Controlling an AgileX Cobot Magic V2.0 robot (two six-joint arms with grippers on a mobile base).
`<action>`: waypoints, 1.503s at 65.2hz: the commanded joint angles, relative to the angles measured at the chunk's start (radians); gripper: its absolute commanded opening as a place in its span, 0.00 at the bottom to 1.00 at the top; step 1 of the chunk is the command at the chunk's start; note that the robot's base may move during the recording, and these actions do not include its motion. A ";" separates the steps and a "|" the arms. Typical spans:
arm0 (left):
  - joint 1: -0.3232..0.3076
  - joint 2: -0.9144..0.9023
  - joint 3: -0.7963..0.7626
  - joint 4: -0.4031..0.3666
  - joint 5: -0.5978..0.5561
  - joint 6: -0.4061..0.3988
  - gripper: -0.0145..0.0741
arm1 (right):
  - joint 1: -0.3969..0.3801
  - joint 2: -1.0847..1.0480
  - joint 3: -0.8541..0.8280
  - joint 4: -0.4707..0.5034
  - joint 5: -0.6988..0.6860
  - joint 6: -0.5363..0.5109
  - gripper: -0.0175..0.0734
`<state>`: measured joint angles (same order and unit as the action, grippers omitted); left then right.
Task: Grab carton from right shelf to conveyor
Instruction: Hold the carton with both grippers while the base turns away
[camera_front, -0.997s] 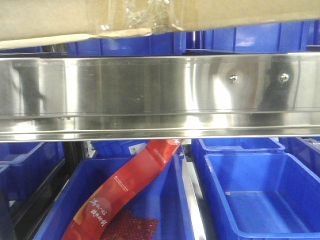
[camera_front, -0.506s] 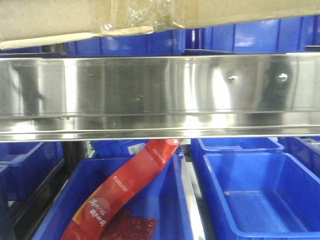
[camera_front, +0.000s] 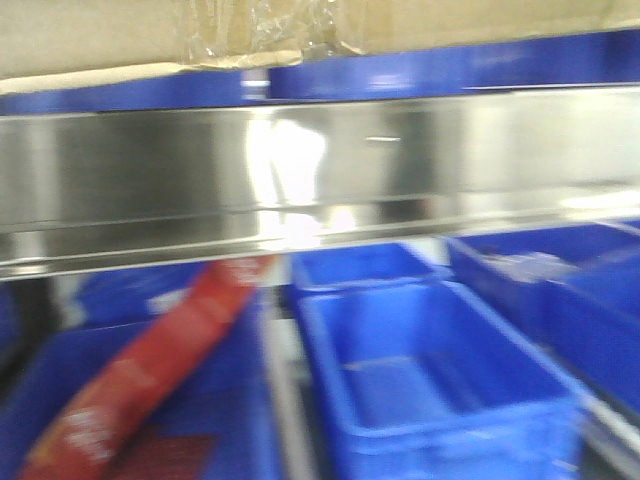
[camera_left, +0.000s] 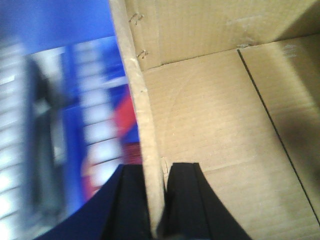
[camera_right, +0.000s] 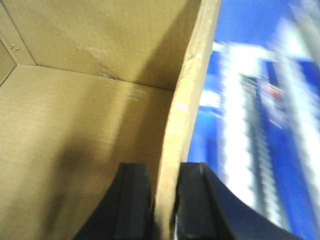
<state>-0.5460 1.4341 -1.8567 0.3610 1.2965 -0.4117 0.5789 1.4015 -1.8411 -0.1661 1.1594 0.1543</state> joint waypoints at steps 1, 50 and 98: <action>-0.018 -0.005 -0.003 -0.063 -0.075 0.009 0.15 | 0.011 -0.008 -0.003 0.058 -0.094 -0.019 0.12; -0.018 -0.005 -0.003 -0.063 -0.075 0.009 0.15 | 0.011 -0.008 -0.003 0.058 -0.094 -0.019 0.12; -0.018 -0.005 -0.003 -0.061 -0.075 0.009 0.15 | 0.011 -0.008 -0.003 0.058 -0.094 -0.019 0.12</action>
<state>-0.5460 1.4341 -1.8567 0.3610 1.2926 -0.4117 0.5789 1.4015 -1.8411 -0.1661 1.1594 0.1538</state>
